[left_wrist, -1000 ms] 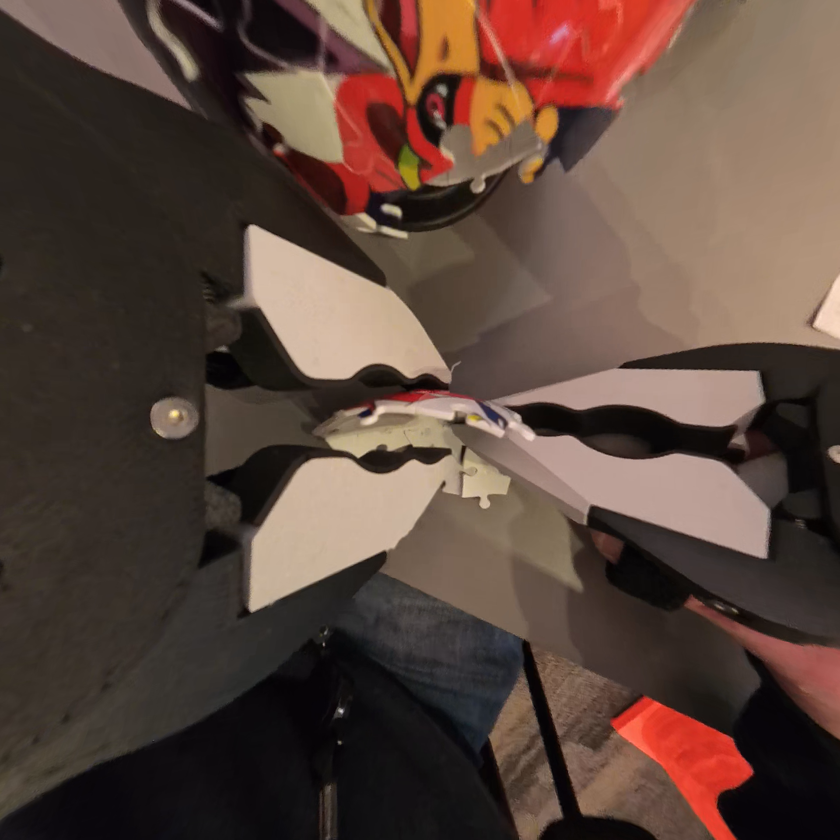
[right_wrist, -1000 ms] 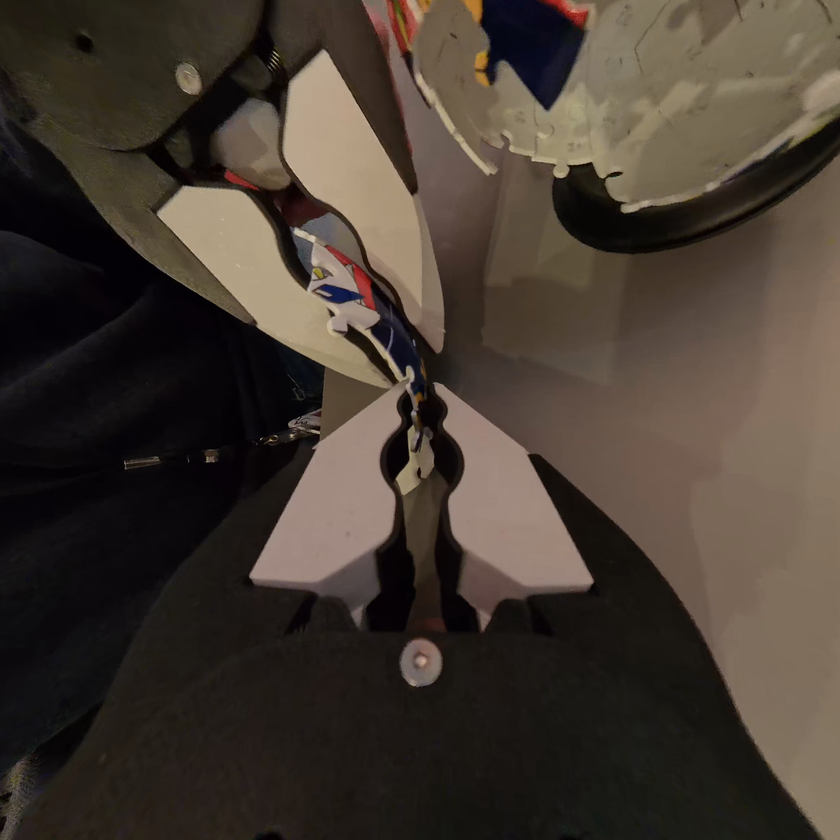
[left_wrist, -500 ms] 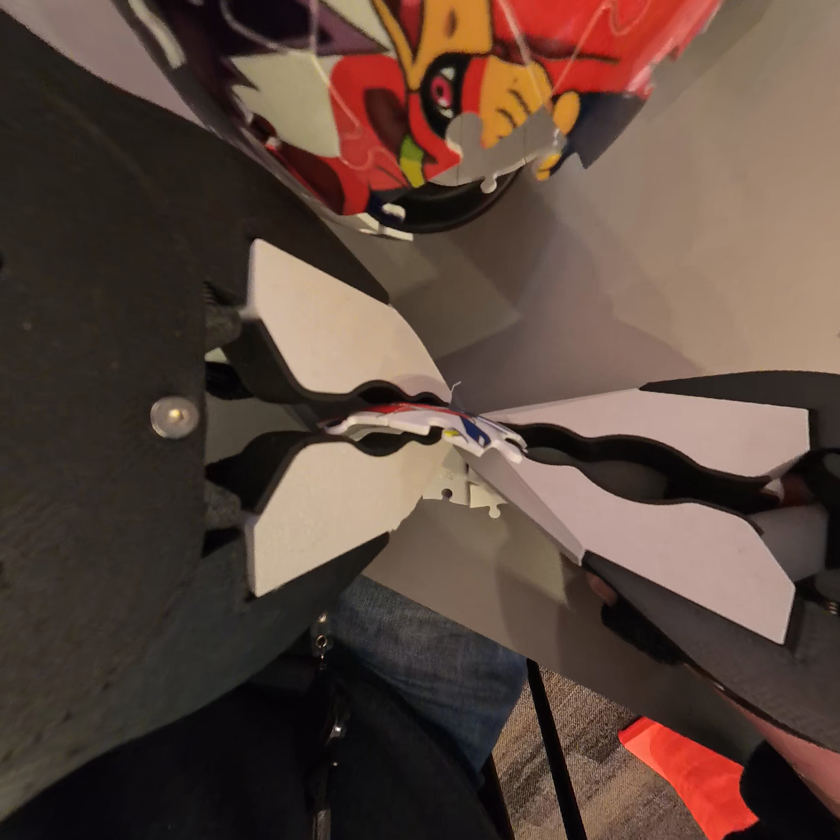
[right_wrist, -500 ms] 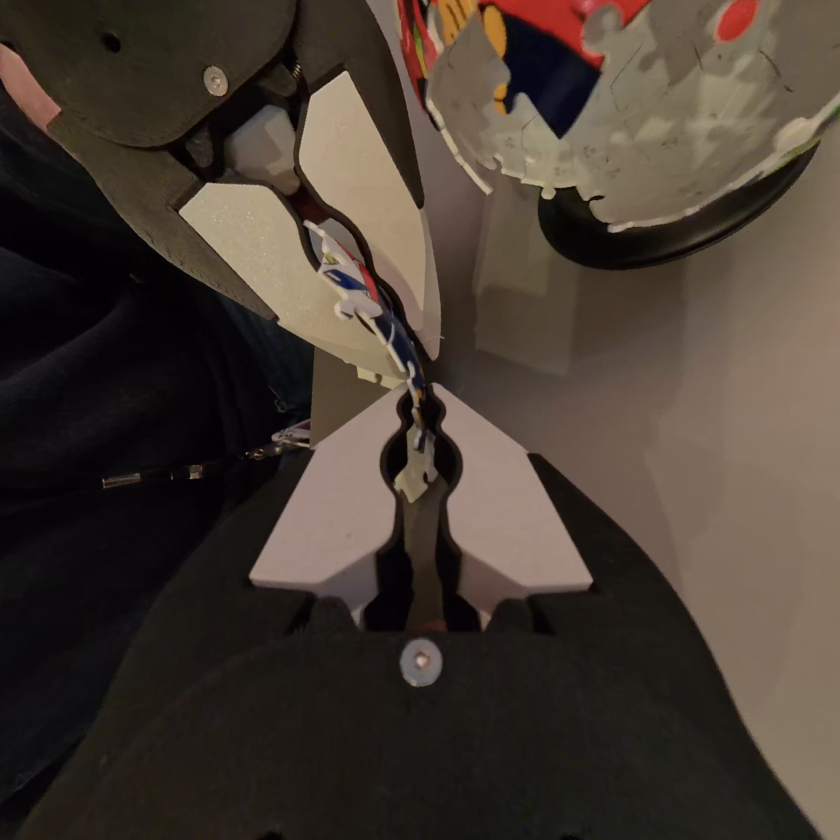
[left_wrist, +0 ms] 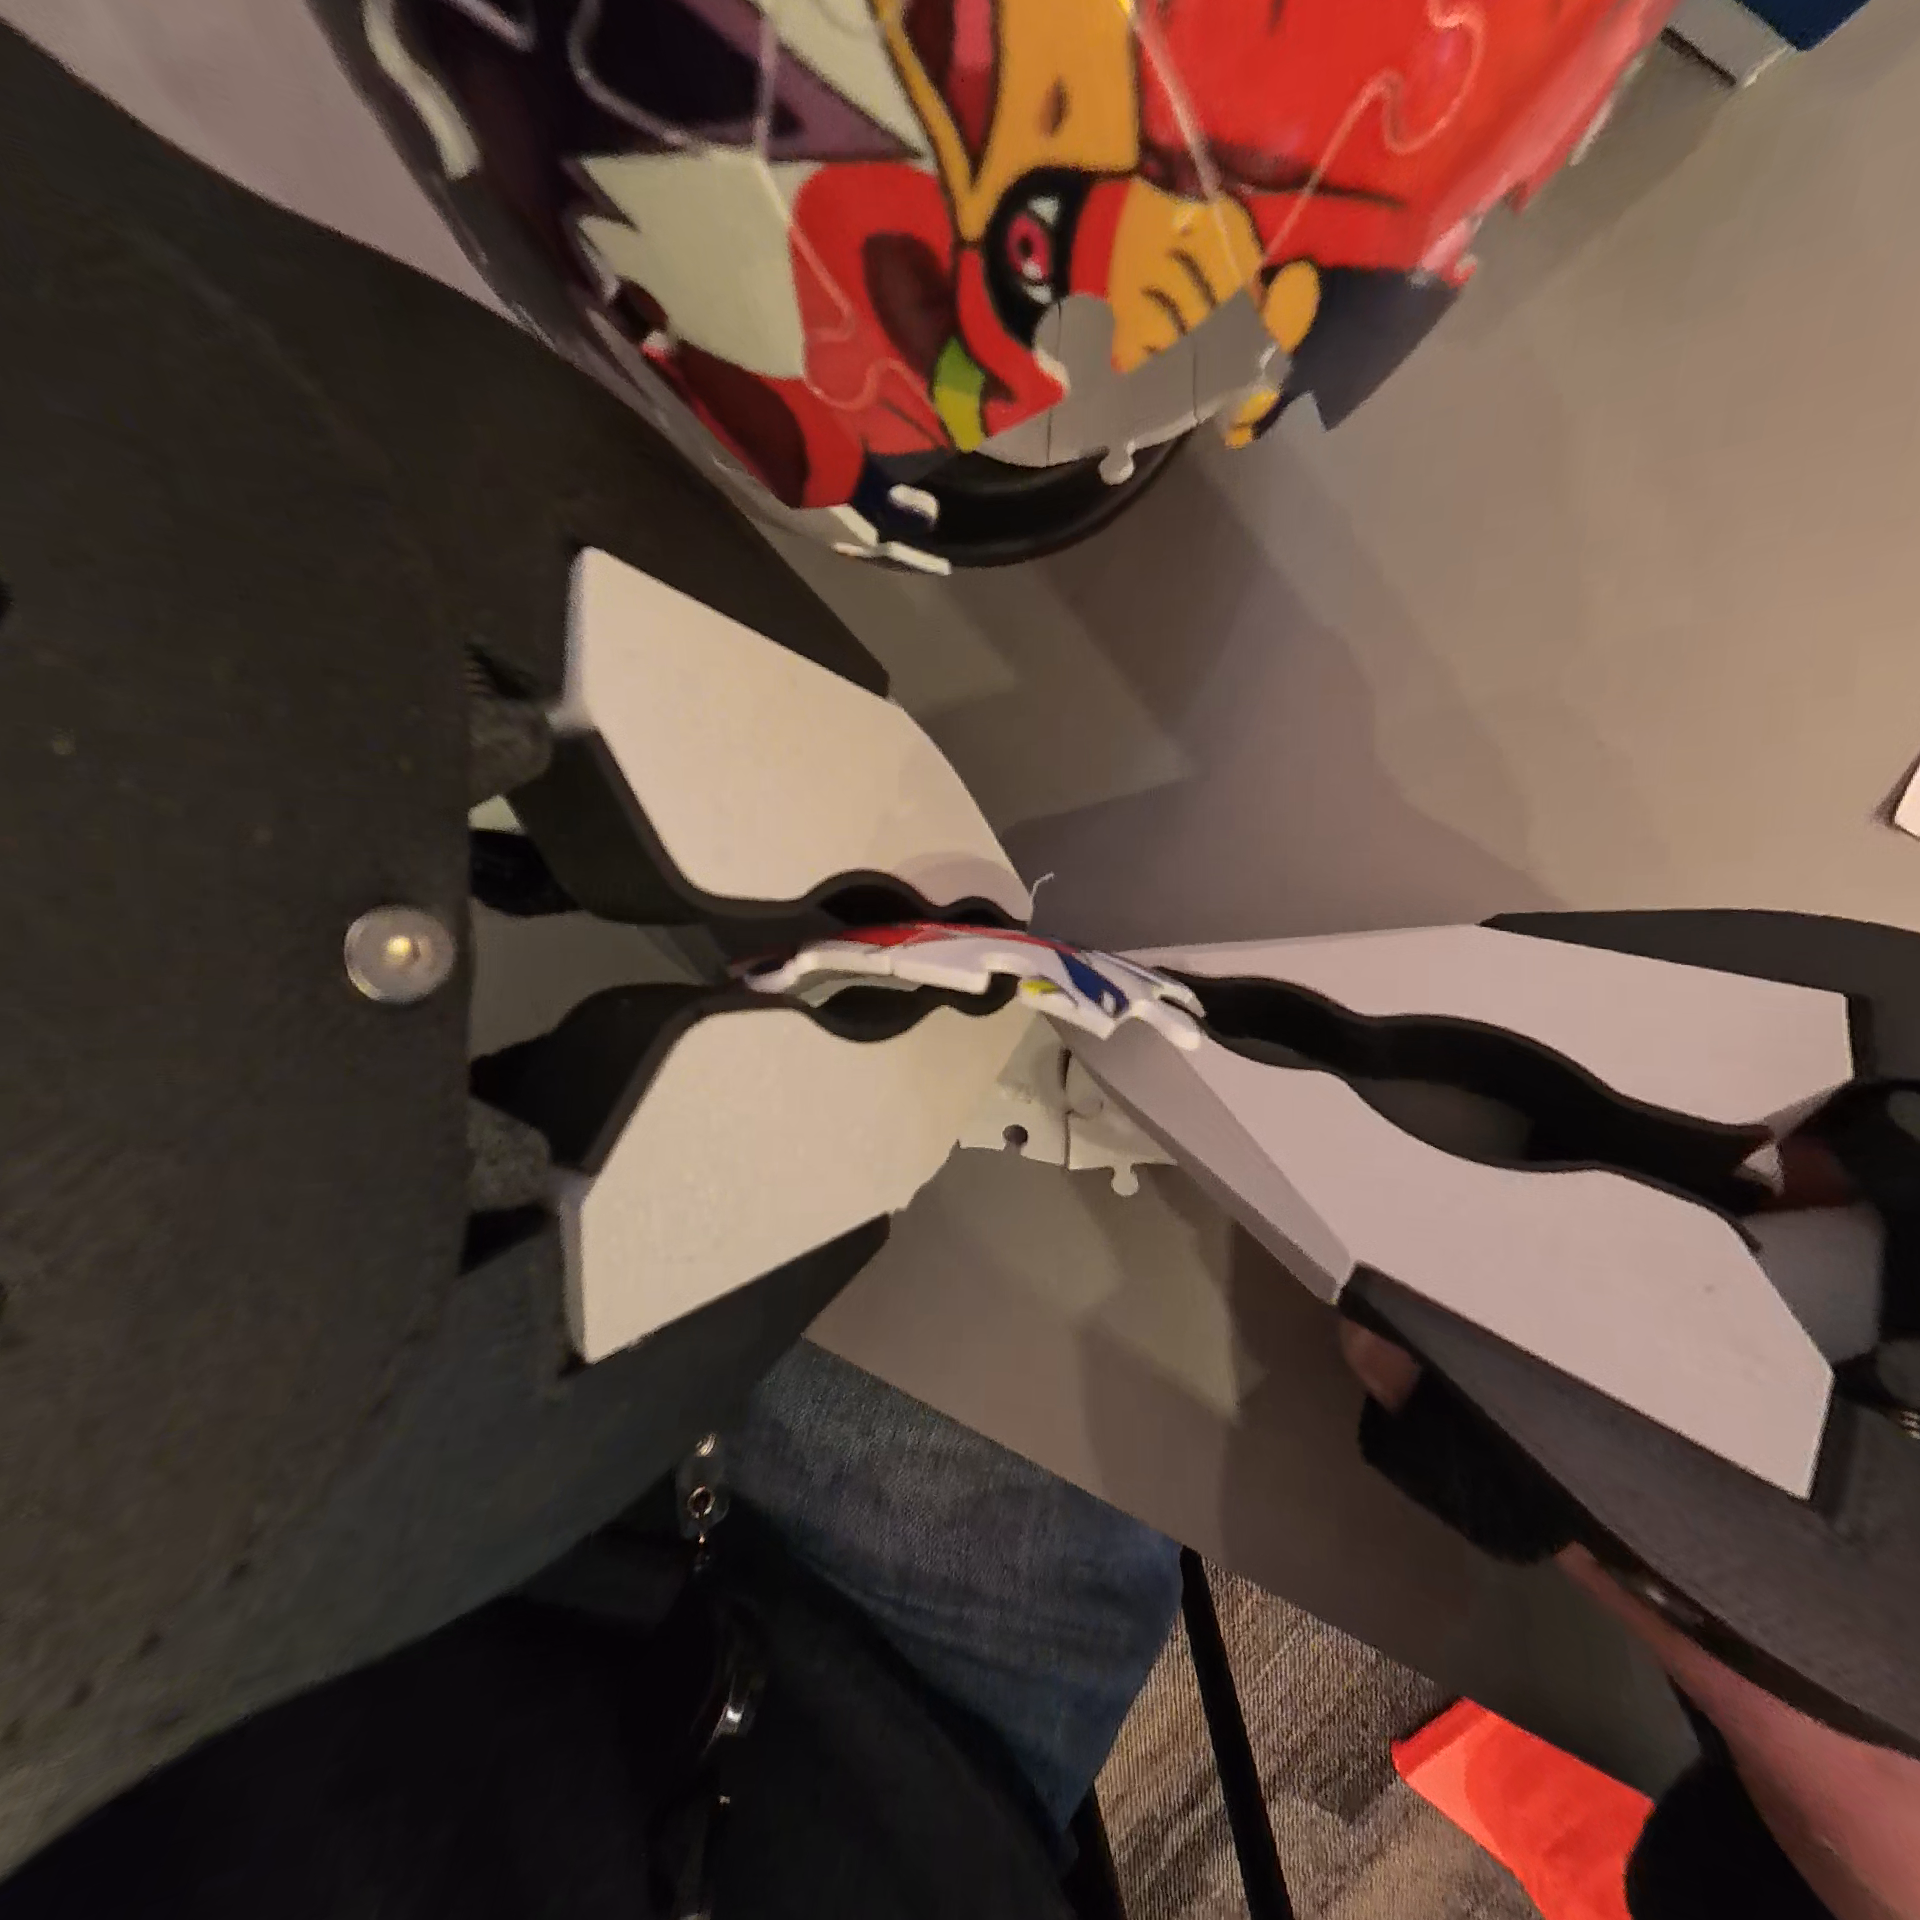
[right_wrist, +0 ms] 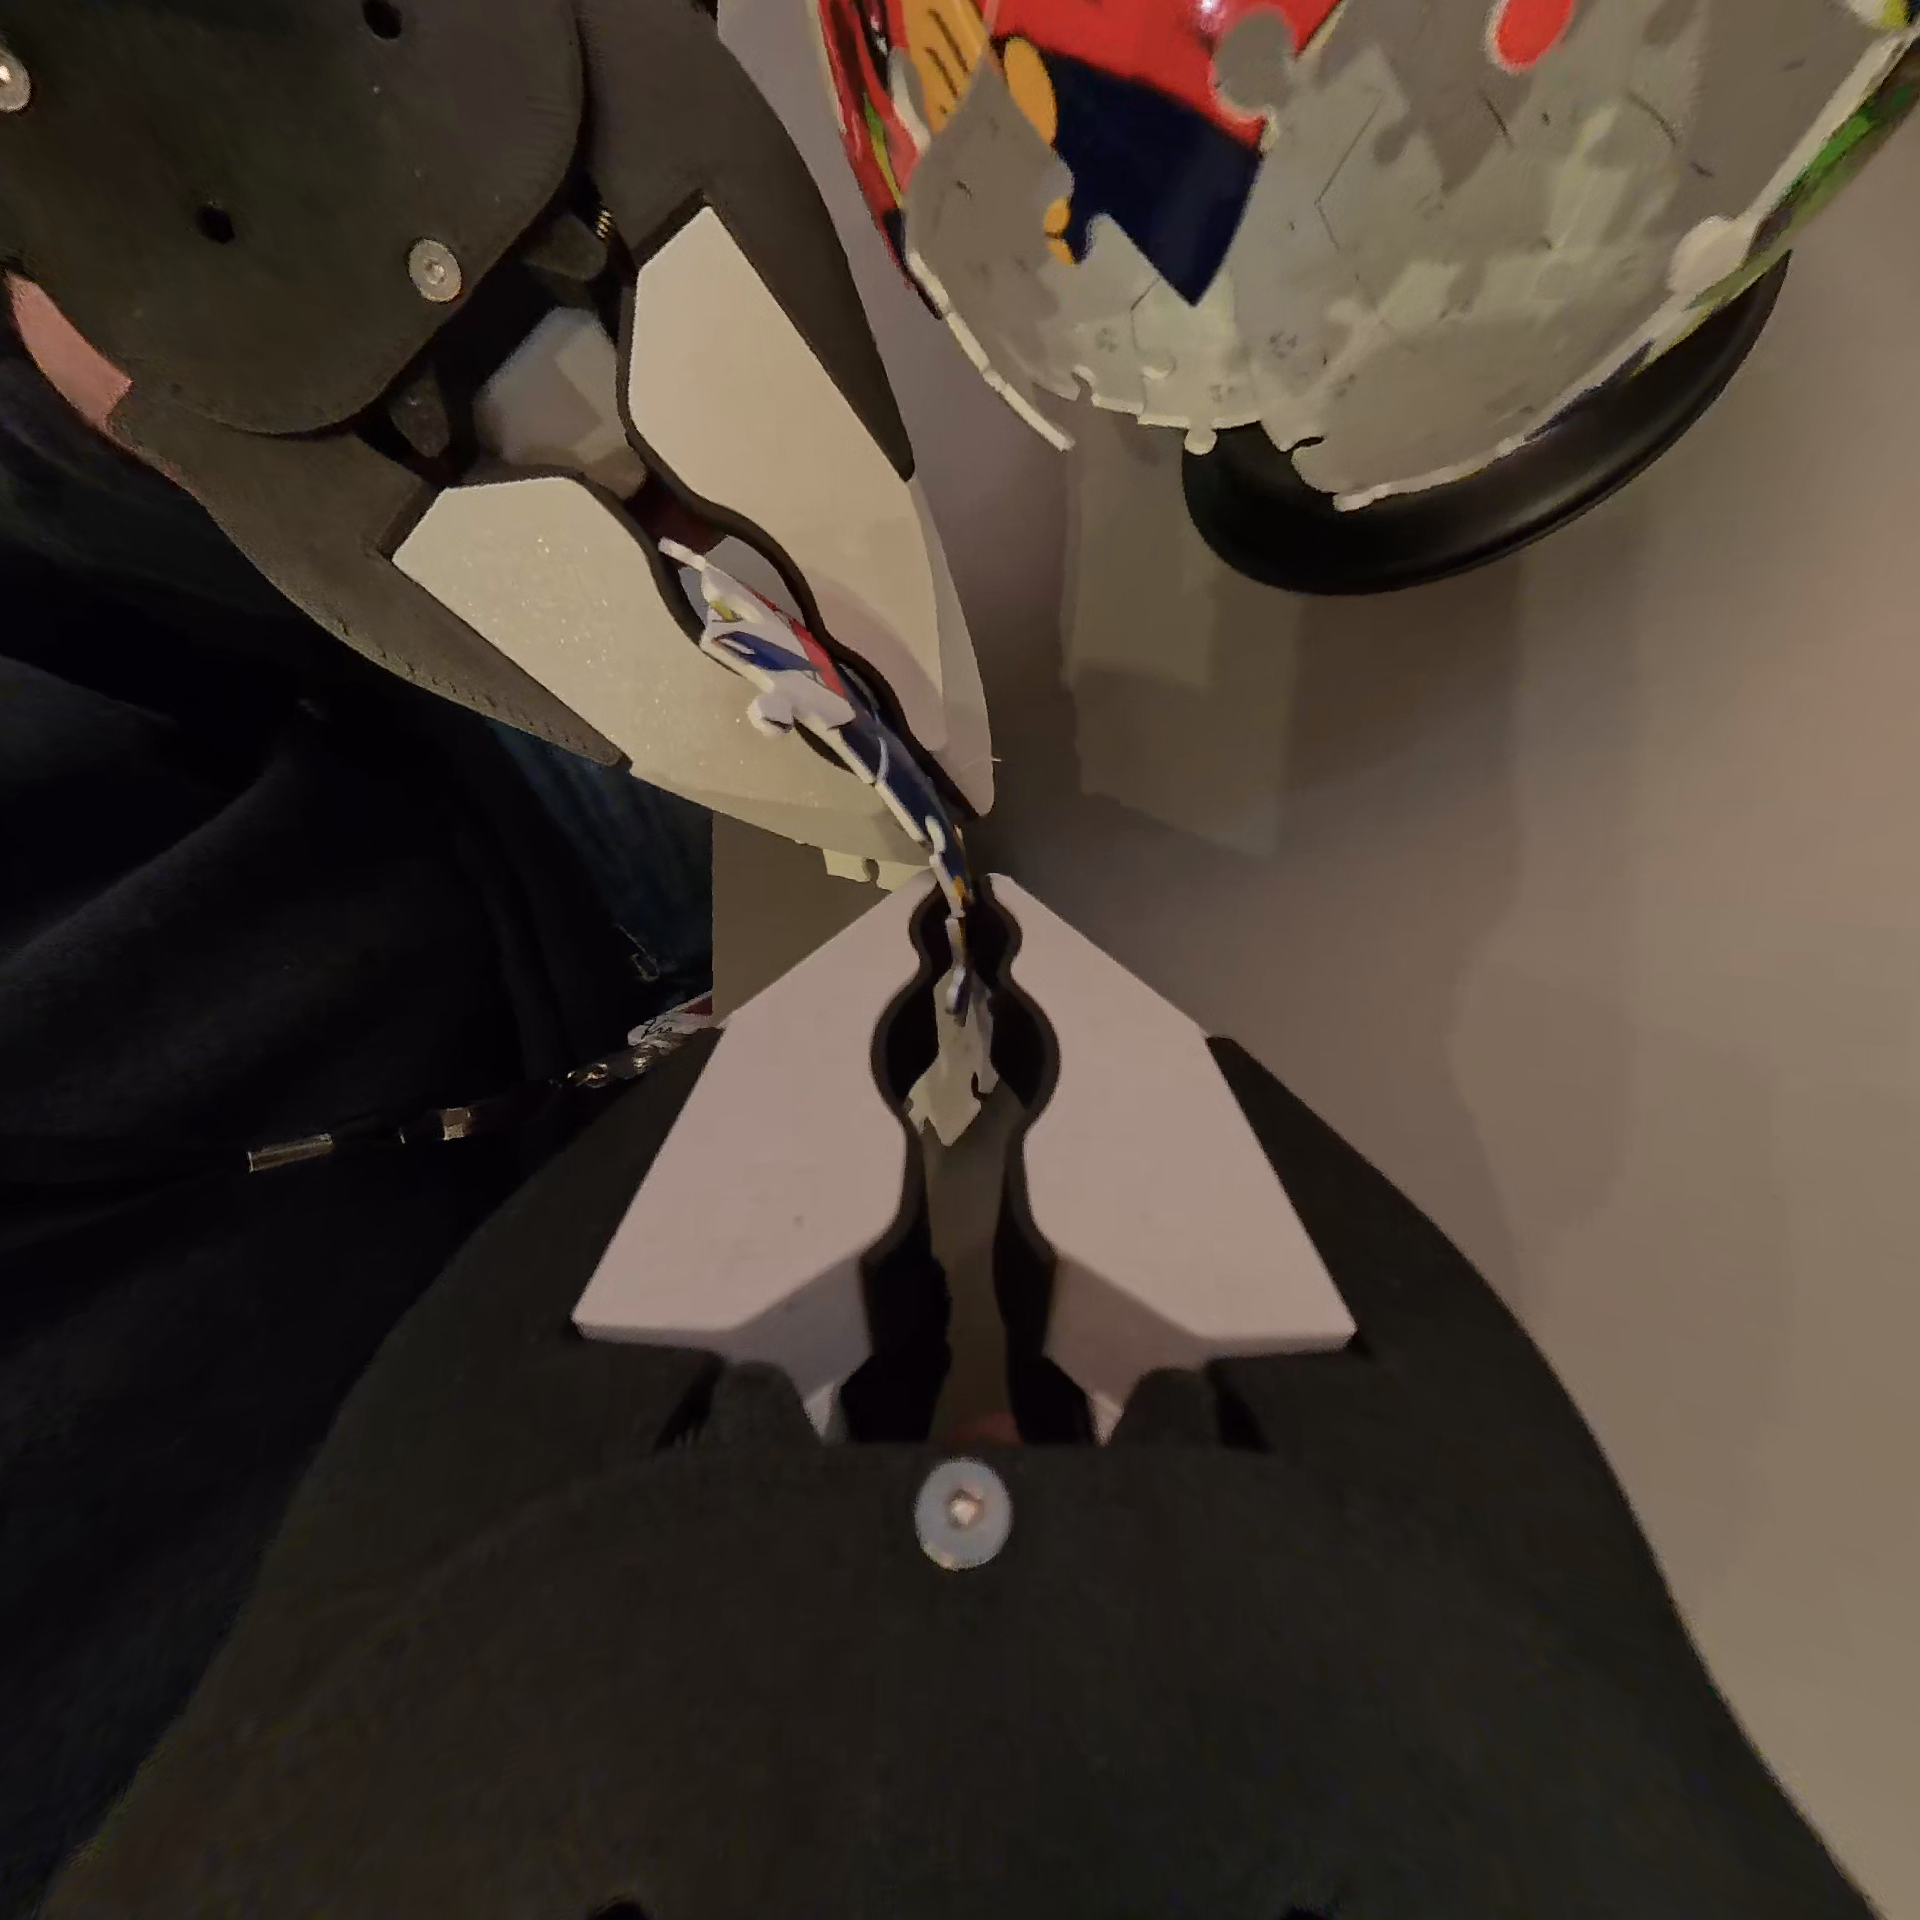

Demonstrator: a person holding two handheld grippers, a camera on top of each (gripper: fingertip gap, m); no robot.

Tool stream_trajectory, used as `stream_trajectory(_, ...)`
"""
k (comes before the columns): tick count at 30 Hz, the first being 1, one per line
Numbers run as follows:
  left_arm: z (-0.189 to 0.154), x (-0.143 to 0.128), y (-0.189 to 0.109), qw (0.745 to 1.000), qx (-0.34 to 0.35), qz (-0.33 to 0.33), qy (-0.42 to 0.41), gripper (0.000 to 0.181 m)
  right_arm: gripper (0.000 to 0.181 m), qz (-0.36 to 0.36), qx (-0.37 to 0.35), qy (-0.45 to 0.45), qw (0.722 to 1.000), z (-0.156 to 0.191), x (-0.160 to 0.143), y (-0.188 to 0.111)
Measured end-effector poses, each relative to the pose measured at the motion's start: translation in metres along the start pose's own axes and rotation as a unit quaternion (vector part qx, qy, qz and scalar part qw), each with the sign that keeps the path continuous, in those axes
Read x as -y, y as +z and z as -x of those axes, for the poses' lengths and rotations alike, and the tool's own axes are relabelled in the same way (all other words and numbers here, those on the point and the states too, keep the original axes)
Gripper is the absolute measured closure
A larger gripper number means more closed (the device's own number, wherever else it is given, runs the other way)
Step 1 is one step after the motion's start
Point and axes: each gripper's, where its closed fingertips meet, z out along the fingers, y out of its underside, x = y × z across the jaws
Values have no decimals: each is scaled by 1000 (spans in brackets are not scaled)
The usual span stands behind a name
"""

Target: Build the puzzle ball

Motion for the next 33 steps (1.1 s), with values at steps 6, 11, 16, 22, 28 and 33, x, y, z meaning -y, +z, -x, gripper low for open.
stream_trajectory(6,-1,0,0,1000,1,-8,-3,175,180,3,-7,-4,1000,-1,0,1)
stream_trajectory(11,1,2,-3,999,-11,-26,-27,175,174,-17,-18,-23,999,0,6,-6)
stream_trajectory(16,4,1,-4,999,-9,-29,-33,175,180,-7,-17,-31,999,-2,0,-5)
stream_trajectory(22,4,0,-4,999,-9,-30,-37,175,180,-8,-1,-33,999,-2,0,-5)
stream_trajectory(28,5,0,-3,998,-10,-33,-44,175,174,-8,-6,-25,1000,-4,1,-9)
stream_trajectory(33,7,0,-6,998,-11,-42,-51,175,157,22,-8,-6,1000,-5,-13,-15)
